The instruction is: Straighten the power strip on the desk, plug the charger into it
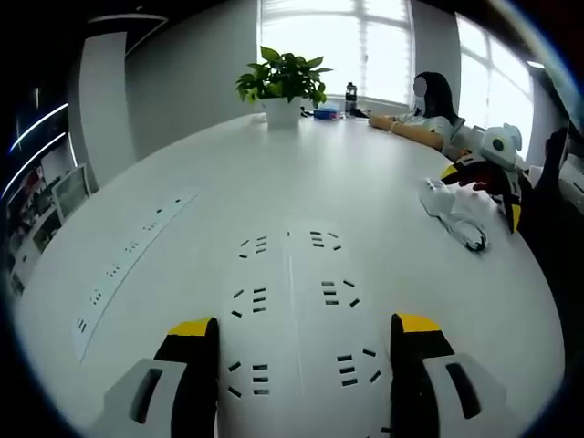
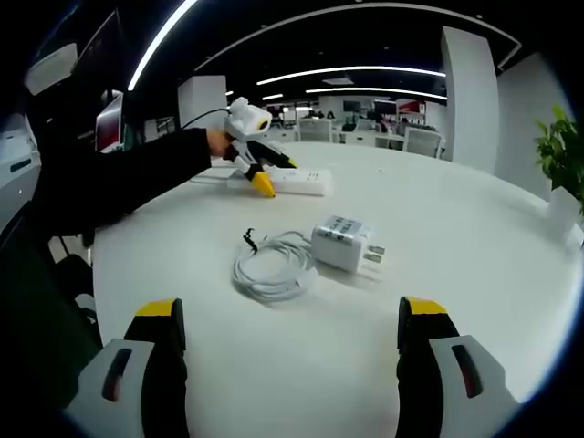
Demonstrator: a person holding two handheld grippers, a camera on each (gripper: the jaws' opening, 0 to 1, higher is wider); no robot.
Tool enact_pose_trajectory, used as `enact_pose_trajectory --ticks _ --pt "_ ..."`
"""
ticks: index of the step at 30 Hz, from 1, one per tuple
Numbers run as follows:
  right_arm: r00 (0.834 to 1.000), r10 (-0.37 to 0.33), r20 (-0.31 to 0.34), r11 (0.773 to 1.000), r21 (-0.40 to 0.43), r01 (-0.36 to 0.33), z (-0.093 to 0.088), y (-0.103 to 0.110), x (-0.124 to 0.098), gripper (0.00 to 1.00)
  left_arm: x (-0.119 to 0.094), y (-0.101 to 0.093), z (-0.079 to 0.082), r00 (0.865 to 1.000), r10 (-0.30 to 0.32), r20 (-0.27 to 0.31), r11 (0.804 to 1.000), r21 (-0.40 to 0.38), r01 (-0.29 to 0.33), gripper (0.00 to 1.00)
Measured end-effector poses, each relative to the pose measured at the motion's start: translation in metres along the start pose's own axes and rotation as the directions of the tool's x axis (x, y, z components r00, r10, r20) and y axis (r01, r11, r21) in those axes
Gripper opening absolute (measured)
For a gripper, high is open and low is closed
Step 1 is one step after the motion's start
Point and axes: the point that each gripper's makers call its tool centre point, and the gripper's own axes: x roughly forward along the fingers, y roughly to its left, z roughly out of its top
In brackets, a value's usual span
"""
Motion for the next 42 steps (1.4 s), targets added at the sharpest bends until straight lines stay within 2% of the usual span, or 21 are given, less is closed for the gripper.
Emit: enact_pose_trajectory --ticks 13,42 --pt "1.000 -0.008 -0.003 1.000 0.001 0.008 -0.002 -0.004 -0.002 0.96 0.008 -0.003 0.007 0.999 -0.033 -0.004 0.999 0.027 0.033 0.78" --pt "0.997 -0.076 0.019 0.997 -0.008 0.077 0.005 -0.017 -0.025 0.96 0.025 -0.012 0.020 0.997 -0.073 -0.006 0.995 0.062 0.073 0.78"
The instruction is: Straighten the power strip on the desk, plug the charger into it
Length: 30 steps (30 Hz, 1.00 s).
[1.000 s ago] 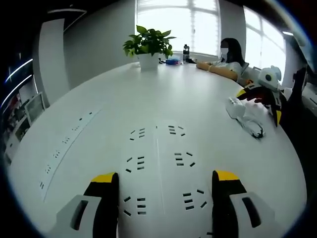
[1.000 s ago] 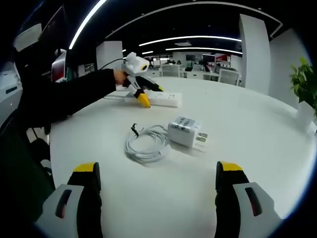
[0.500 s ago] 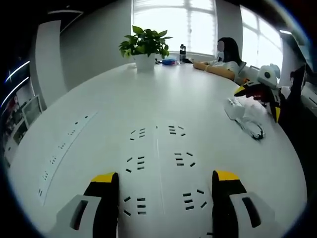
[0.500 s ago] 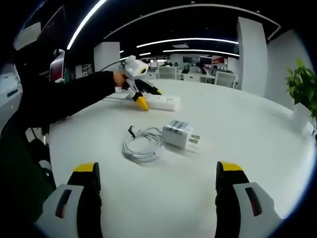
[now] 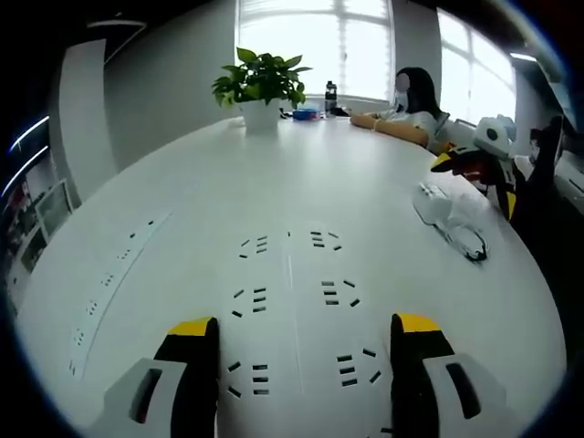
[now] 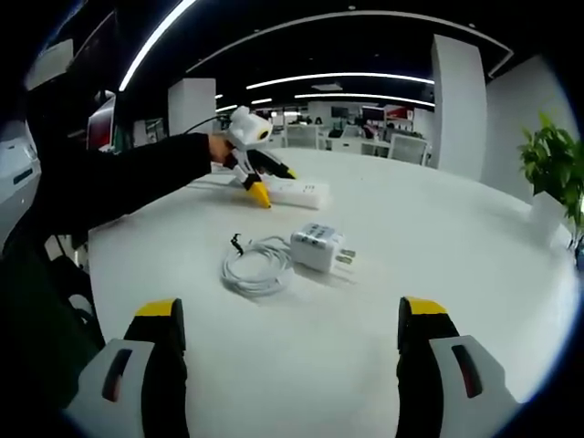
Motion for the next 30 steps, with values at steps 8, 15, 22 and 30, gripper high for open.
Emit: enact_pose_trajectory --ticks 8,15,22,30 --pt "1.000 0.003 0.003 1.000 0.000 -0.003 0.001 0.001 0.000 0.96 0.003 0.002 0.005 1.000 -0.013 0.000 1.000 0.010 0.013 0.78" --pt "1.000 0.001 0.002 1.000 0.002 -0.001 0.000 0.001 -0.001 0.96 0.007 0.004 0.009 1.000 -0.026 0.000 0.999 0.024 0.026 0.78" --pt "1.000 0.003 -0.002 1.000 0.001 -0.003 0.000 0.001 0.000 0.96 0.009 0.004 0.011 0.999 -0.041 0.001 0.999 0.036 0.041 0.78" --pt "1.000 0.005 0.002 1.000 0.001 -0.005 0.002 0.002 0.002 0.96 0.010 0.005 0.013 0.999 -0.053 0.000 0.997 0.047 0.053 0.78"
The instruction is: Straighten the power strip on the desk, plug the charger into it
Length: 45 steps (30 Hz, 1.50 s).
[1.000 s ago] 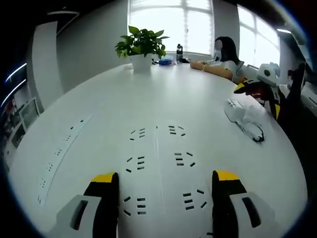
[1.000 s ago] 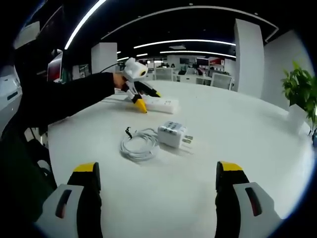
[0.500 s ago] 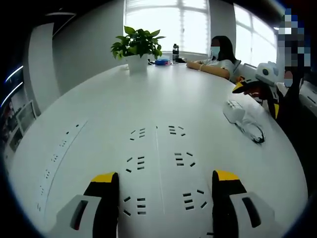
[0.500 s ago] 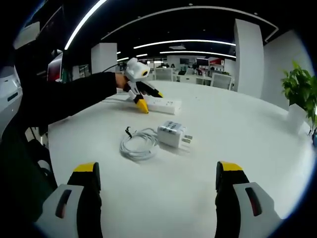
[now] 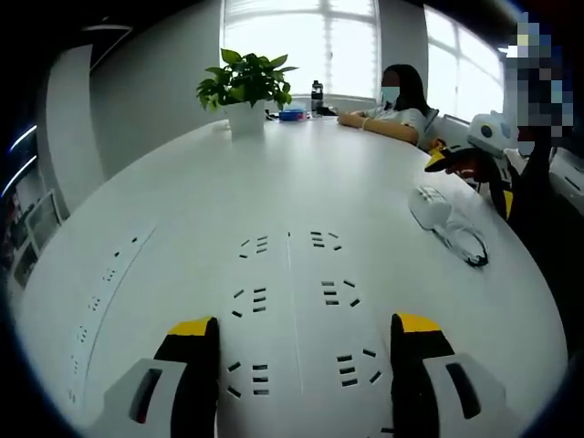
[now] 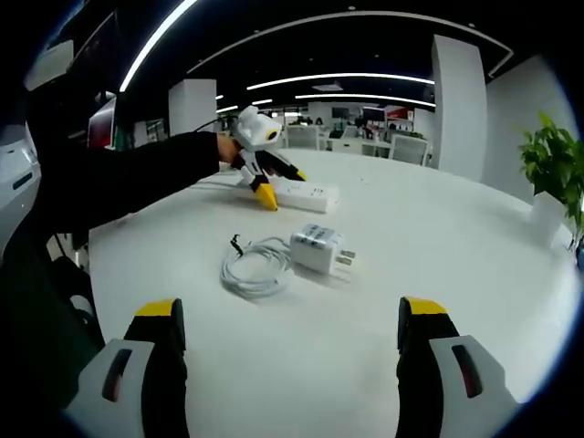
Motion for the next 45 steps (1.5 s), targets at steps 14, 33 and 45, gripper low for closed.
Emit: enact_pose_trajectory --ticks 14,33,45 --pt "1.000 -0.003 0.003 1.000 0.006 0.003 -0.001 -0.002 -0.001 0.96 0.011 -0.003 0.008 1.000 -0.022 -0.003 1.000 0.019 0.022 0.78" --pt "1.000 -0.010 0.009 1.000 0.024 0.010 -0.003 -0.008 -0.002 0.97 0.030 -0.002 0.022 0.999 -0.043 -0.009 0.998 0.036 0.043 0.78" --pt "1.000 -0.019 0.004 0.999 0.026 0.019 -0.007 -0.009 -0.005 0.97 0.035 -0.004 0.029 0.999 -0.053 -0.009 0.997 0.047 0.054 0.78"
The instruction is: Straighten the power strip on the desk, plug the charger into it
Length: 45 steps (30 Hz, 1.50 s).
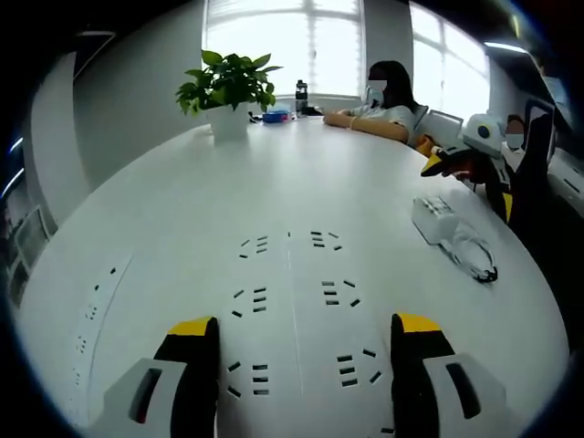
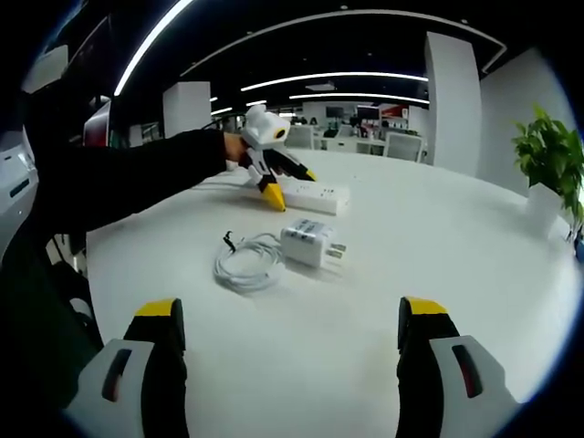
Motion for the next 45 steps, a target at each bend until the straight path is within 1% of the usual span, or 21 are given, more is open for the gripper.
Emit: enact_pose_trajectory --ticks 8,17,23,30,39,45 --pt "1.000 -0.002 -0.001 1.000 0.002 0.002 -0.002 -0.001 -0.001 0.97 0.008 0.000 0.008 1.000 -0.011 0.000 1.000 0.011 0.011 0.78" --pt "1.000 -0.011 0.002 1.000 0.004 0.011 -0.002 -0.003 -0.006 0.96 0.012 -0.004 0.012 1.000 -0.022 -0.001 1.000 0.018 0.022 0.78" --pt "1.000 -0.019 0.000 1.000 0.002 0.019 -0.003 -0.006 -0.008 0.96 0.016 -0.002 0.017 1.000 -0.024 -0.005 1.000 0.015 0.024 0.78" --pt "1.000 -0.022 0.003 1.000 0.008 0.022 -0.004 -0.007 -0.009 0.96 0.017 -0.002 0.020 1.000 -0.025 -0.004 0.999 0.020 0.025 0.78" --pt "1.000 -0.024 0.002 1.000 0.008 0.024 -0.004 -0.008 -0.011 0.96 0.024 -0.003 0.025 1.000 -0.024 -0.005 0.999 0.025 0.024 0.78" --pt "1.000 -0.030 0.000 1.000 0.008 0.030 -0.006 -0.011 -0.012 0.96 0.026 -0.006 0.025 1.000 -0.028 -0.002 0.999 0.030 0.028 0.78"
